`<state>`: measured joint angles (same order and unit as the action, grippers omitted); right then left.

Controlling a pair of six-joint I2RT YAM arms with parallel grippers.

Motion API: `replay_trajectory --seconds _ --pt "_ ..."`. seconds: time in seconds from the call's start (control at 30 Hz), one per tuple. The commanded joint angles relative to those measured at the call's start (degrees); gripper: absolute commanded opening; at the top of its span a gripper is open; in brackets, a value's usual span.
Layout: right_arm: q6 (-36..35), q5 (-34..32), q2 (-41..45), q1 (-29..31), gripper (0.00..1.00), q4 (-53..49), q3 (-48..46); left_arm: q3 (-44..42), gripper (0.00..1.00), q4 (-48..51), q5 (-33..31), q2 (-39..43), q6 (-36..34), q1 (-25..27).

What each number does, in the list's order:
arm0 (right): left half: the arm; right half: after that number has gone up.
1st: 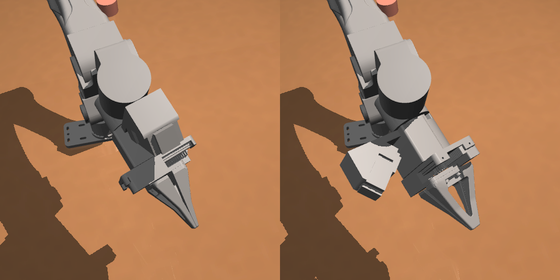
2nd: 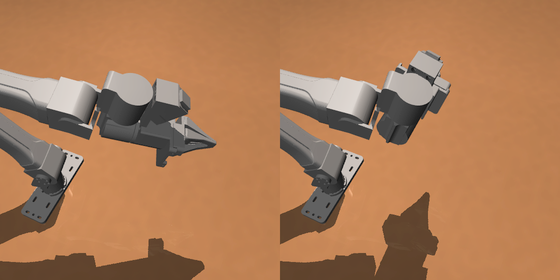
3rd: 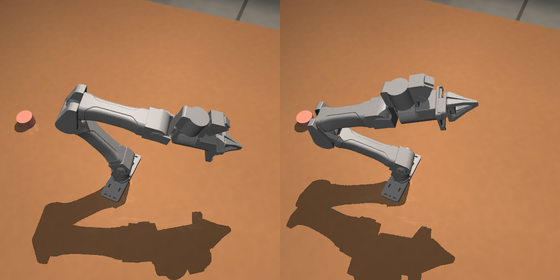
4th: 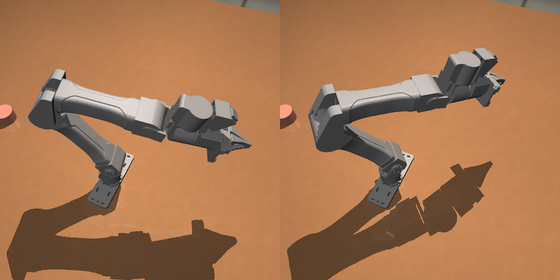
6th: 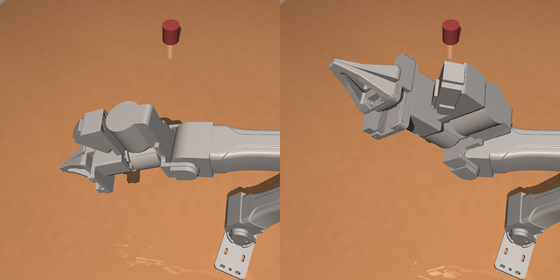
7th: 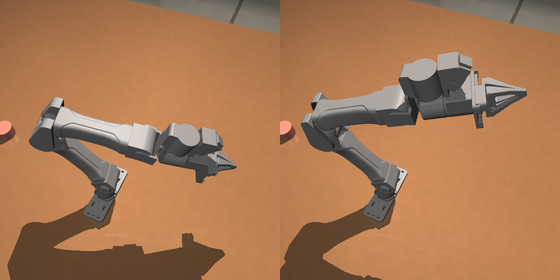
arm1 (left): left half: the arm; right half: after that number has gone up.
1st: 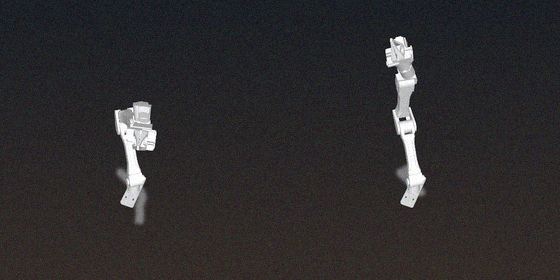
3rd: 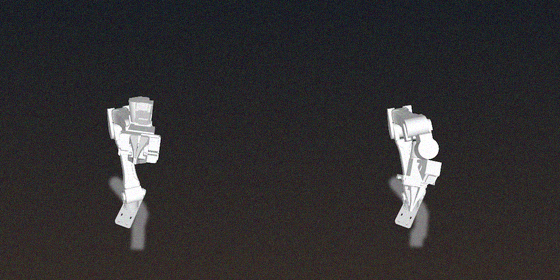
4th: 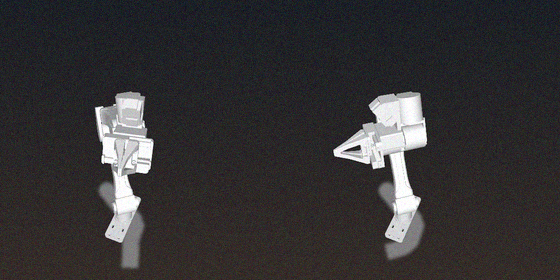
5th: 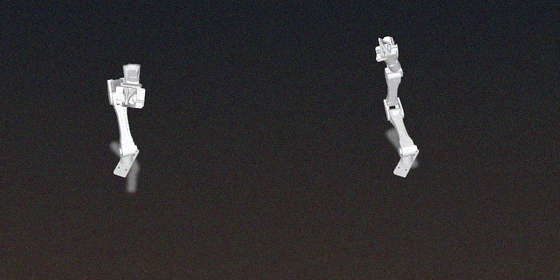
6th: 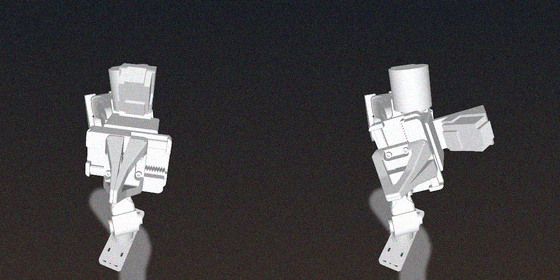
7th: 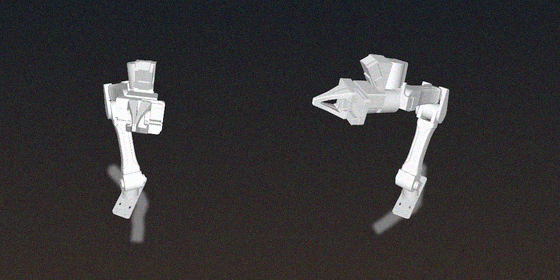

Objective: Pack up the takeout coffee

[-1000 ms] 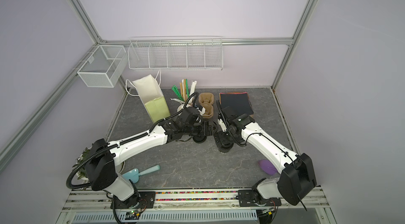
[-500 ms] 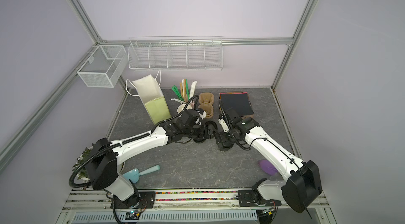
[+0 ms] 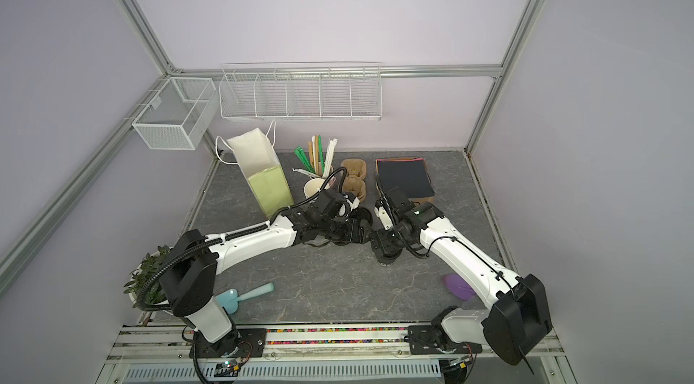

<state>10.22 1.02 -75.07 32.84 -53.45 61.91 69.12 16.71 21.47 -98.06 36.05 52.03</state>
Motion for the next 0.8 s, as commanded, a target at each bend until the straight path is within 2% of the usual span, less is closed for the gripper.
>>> replay_trajectory --seconds 0.0,0.43,0.77 --pt "-0.76 2.36 1.34 0.98 0.94 5.7 -0.99 3.37 1.0 1.47 2.84 -0.95 -2.92 1.41" --pt "-1.25 1.97 1.69 2.41 0.93 7.22 -2.32 4.7 1.0 -1.88 9.19 -4.58 -0.69 1.75" --pt "-0.89 2.39 2.36 2.73 0.93 9.3 -3.89 6.93 1.0 1.5 8.56 -6.17 -2.99 2.68"
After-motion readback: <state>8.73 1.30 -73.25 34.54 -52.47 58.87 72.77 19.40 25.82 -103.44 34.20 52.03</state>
